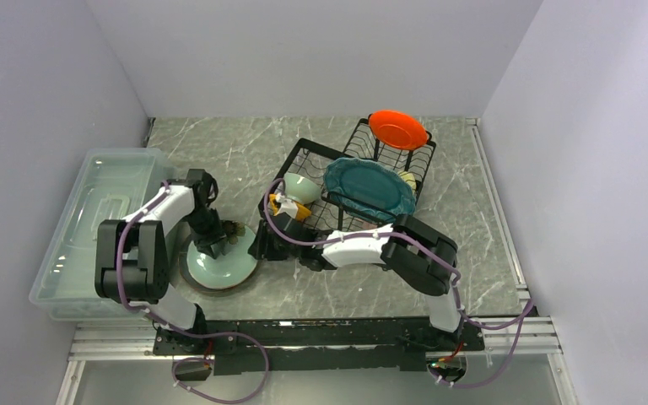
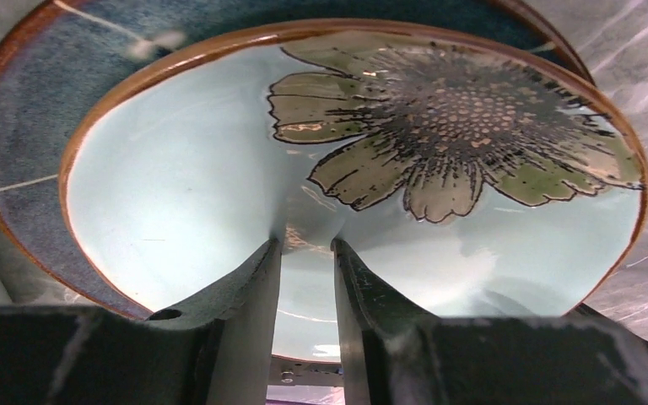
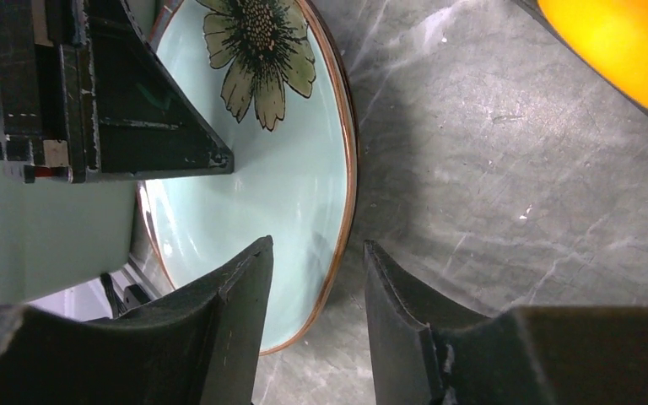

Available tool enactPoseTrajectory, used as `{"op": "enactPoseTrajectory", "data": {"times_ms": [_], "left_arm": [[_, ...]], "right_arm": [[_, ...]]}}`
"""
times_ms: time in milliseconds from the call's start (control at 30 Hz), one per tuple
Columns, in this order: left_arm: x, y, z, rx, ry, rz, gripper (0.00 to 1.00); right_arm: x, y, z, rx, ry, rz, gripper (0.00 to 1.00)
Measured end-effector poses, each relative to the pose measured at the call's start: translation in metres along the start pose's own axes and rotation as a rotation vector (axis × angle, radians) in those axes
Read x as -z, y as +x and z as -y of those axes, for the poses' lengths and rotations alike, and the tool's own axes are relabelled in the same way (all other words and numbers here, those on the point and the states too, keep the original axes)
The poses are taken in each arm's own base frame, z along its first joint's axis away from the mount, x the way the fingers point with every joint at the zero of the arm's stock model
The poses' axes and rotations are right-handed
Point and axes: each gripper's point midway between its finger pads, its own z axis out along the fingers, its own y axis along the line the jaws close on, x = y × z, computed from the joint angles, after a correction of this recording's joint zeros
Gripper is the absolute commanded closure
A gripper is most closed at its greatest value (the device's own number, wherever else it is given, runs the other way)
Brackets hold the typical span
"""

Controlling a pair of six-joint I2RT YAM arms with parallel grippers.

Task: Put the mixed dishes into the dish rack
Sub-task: Pick up the plate at the center of the board.

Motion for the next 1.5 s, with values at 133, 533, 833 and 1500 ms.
{"op": "enactPoseTrajectory", "data": {"times_ms": [133,533,833,1500], "left_arm": [[0.000,0.002,0.005,-0.015,0.001,-0.002,0.66],[-0.003,0.009,0.016,-0.050,-0.010,-0.017,0.67],[-0.003,0.010,0.019,-0.056,-0.003,-0.017,0.67],[0.004,0.009,0.030,-0.070,0.036,0.011,0.50]], "right_arm": [[0.000,-0.001,-0.001,-0.010,-0.011,0.001,0.61],[0.000,-0.005,-0.001,-0.035,-0.037,-0.021,0.71],[-0.006,0.000,0.001,-0.043,-0.042,-0.044,0.74],[-0.007,-0.006,0.004,-0.072,-0.034,-0.037,1.00]]}}
